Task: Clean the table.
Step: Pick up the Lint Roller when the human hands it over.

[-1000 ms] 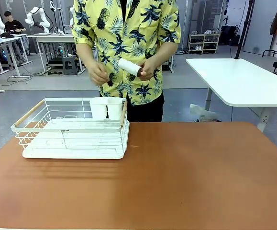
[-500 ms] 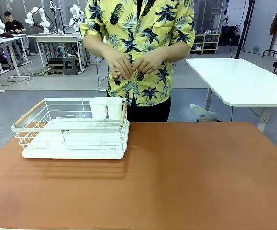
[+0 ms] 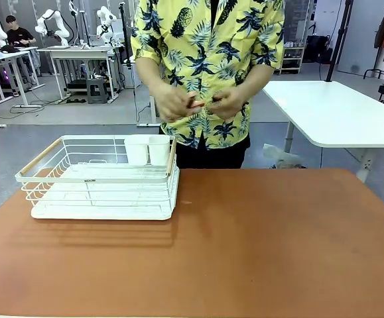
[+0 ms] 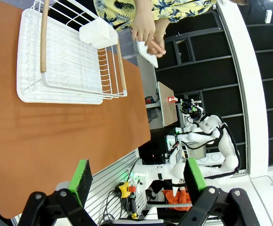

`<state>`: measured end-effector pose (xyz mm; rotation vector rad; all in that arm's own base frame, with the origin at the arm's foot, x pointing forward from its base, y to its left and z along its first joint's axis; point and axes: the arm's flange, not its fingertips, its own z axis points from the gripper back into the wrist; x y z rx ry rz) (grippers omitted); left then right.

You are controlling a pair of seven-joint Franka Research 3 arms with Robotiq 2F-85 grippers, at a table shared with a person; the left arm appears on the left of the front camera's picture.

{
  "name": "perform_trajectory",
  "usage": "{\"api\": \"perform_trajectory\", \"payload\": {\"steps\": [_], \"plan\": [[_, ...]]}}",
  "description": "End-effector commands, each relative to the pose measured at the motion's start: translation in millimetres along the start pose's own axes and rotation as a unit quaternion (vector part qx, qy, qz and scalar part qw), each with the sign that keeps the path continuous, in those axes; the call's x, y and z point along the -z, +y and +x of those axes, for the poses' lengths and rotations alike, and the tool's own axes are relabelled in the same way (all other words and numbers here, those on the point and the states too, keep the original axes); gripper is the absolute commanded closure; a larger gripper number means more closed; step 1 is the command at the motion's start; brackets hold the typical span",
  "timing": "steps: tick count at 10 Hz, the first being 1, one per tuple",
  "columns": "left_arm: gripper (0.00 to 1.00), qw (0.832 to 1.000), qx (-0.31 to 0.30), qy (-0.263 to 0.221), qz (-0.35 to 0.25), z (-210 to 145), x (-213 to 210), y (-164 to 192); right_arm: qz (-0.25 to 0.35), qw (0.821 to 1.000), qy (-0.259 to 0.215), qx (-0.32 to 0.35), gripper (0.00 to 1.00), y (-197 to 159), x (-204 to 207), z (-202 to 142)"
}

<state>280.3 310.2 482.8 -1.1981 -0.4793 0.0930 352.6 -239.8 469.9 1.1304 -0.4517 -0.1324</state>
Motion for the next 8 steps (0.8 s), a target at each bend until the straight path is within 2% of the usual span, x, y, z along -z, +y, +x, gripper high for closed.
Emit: {"api": "perform_trajectory", "payload": {"steps": [1,8], "plan": [[0.00,1.000,0.008,0.002,-0.007,-3.7,-1.9,0.8,0.007,1.000,-0.003,-0.005,0.00,2.7,-1.3,0.9],[0.00,1.000,0.008,0.002,-0.007,-3.7,-1.9,0.8,0.007,1.000,-0.003,-0.005,0.00,2.7,-1.3,0.9]]}}
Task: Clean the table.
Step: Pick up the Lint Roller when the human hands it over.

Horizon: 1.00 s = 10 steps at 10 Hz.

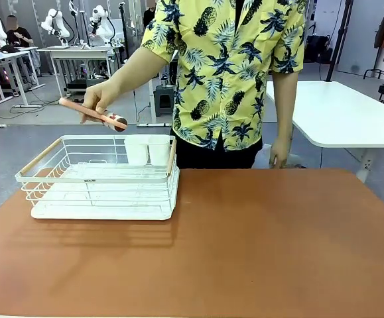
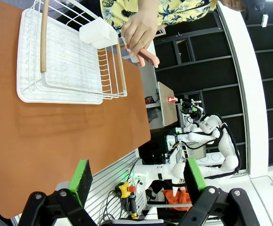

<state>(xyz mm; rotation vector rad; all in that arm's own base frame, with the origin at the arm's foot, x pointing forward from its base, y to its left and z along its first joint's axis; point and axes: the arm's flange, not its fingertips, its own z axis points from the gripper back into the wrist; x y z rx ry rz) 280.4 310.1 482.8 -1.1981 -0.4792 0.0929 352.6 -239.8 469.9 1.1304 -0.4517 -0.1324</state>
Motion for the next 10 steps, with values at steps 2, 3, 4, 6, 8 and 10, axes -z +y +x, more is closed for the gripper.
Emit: {"api": "perform_trajectory", "payload": {"steps": [2,3,4,6,8,10], "plan": [[0.00,1.000,0.000,0.000,0.000,0,0,0,0.007,1.000,-0.003,-0.005,0.00,3,-1,1],[0.00,0.998,-0.027,0.010,-0.057,6,15,-33,0.007,1.000,-0.003,-0.005,0.00,3,-1,1],[0.00,0.999,-0.035,0.008,-0.023,12,35,-50,0.007,1.000,-0.003,-0.005,0.00,3,-1,1],[0.00,0.996,-0.088,0.007,0.025,14,80,-85,0.007,1.000,-0.003,-0.005,0.00,3,-1,1],[0.00,0.987,-0.131,-0.031,0.087,17,125,-104,0.007,1.000,-0.003,-0.005,0.00,3,-1,1],[0.00,0.982,-0.146,-0.046,0.109,20,164,-115,0.007,1.000,-0.003,-0.005,0.00,3,-1,1]]}}
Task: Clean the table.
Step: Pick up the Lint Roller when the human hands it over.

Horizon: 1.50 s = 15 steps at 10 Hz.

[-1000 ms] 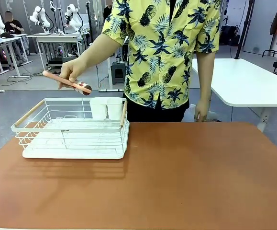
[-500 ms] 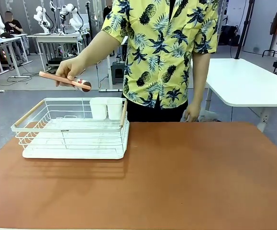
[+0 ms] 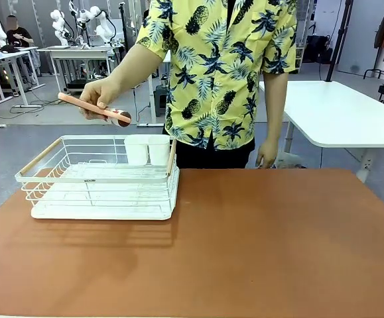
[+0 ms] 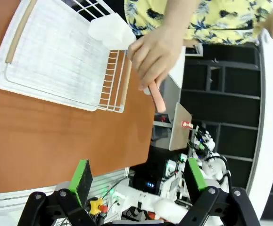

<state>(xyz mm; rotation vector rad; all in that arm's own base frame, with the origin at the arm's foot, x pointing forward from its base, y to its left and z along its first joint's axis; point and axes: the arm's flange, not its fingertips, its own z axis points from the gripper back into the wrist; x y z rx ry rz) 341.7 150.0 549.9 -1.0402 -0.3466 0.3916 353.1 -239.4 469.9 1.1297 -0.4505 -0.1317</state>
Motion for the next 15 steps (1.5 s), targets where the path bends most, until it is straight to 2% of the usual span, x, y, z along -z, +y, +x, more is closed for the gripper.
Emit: {"api": "perform_trajectory", "payload": {"steps": [1,7,8,10,12,15], "plan": [[0.00,0.999,-0.012,-0.031,-0.002,-10,31,-16,0.008,1.000,-0.003,-0.005,0.00,3,-2,1],[0.00,0.994,-0.036,-0.092,0.048,-27,107,-36,0.008,1.000,-0.003,-0.005,0.00,3,-2,1],[0.00,0.991,-0.015,-0.125,0.046,-30,118,-38,0.008,1.000,-0.003,-0.005,0.00,3,-2,1],[0.00,0.989,-0.042,-0.134,0.042,-41,132,-41,0.008,1.000,-0.003,-0.005,0.00,3,-2,1],[0.00,0.983,-0.063,-0.153,0.073,-47,145,-36,0.008,1.000,-0.003,-0.005,0.00,3,-2,1],[0.00,0.980,-0.074,-0.173,0.061,-43,153,-32,0.008,1.000,-0.003,-0.005,0.00,3,-2,1]]}}
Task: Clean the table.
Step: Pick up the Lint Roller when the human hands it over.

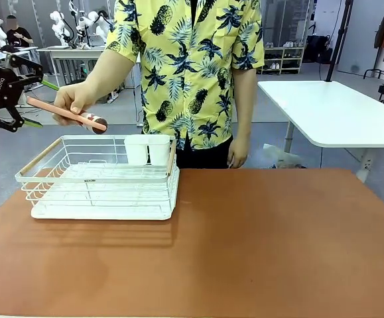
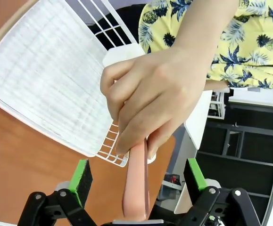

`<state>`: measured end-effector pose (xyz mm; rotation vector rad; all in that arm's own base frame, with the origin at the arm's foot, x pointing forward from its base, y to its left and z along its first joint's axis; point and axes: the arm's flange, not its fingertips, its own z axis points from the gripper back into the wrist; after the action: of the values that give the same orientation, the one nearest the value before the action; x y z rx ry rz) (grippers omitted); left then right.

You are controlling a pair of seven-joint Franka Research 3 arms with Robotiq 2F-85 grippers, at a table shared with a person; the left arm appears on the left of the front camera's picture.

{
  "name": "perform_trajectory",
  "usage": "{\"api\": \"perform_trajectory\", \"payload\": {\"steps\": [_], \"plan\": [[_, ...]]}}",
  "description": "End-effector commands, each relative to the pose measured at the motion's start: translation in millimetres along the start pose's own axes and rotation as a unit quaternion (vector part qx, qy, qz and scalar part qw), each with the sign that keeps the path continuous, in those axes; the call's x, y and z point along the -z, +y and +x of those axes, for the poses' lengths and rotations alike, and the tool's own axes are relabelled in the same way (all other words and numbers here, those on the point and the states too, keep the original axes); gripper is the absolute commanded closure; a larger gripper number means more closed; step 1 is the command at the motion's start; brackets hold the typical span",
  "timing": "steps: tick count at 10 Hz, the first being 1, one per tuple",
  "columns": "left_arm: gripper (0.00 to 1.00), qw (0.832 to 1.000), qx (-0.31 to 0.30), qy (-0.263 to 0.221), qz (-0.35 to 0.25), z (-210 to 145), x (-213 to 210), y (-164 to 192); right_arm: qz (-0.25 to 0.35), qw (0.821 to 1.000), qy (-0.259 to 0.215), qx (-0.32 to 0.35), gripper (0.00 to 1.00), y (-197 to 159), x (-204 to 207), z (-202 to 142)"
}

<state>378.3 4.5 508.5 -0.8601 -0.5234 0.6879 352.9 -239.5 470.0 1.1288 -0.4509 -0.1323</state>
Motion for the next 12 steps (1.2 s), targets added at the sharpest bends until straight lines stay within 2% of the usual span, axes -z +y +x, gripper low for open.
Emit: {"api": "perform_trajectory", "payload": {"steps": [1,2,4,5,6,7,8,9,10,11,12], "plan": [[0.00,1.000,-0.015,-0.017,-0.014,-3.1,8.2,3.4,0.008,1.000,-0.003,-0.005,0.00,2.5,-1.6,0.7],[0.00,1.000,-0.019,-0.008,-0.014,-2.2,11.2,5.7,0.008,1.000,-0.003,-0.005,0.00,2.5,-1.6,0.7],[0.15,0.999,-0.005,-0.005,-0.033,0.3,12.7,7.4,0.008,1.000,-0.003,-0.005,0.00,2.5,-1.6,0.7],[0.28,0.999,-0.008,-0.003,-0.032,1.1,12.7,7.6,0.008,1.000,-0.003,-0.005,0.00,2.5,-1.6,0.7],[0.33,0.999,-0.008,-0.003,-0.031,1.1,12.7,8.1,0.008,1.000,-0.003,-0.005,0.00,2.5,-1.6,0.7],[0.47,0.999,-0.009,-0.005,-0.031,2.1,12.9,8.6,0.008,1.000,-0.003,-0.005,0.00,2.5,-1.6,0.7],[0.52,0.999,-0.011,-0.009,-0.034,2.3,12.7,8.1,0.008,1.000,-0.003,-0.005,0.00,2.5,-1.6,0.7],[0.65,0.999,-0.011,-0.010,-0.048,2.2,11.9,8.1,0.008,1.000,-0.003,-0.005,0.00,2.5,-1.6,0.7],[0.71,0.999,-0.011,-0.011,-0.049,2.0,11.4,8.0,0.008,1.000,-0.003,-0.005,0.00,2.5,-1.6,0.7],[0.84,0.999,-0.007,-0.015,-0.045,2.2,11.1,8.4,0.008,1.000,-0.003,-0.005,0.00,2.5,-1.6,0.7],[0.74,0.999,-0.005,-0.019,-0.044,1.8,11.2,7.8,0.008,1.000,-0.003,-0.005,0.00,2.5,-1.6,0.7]]}}
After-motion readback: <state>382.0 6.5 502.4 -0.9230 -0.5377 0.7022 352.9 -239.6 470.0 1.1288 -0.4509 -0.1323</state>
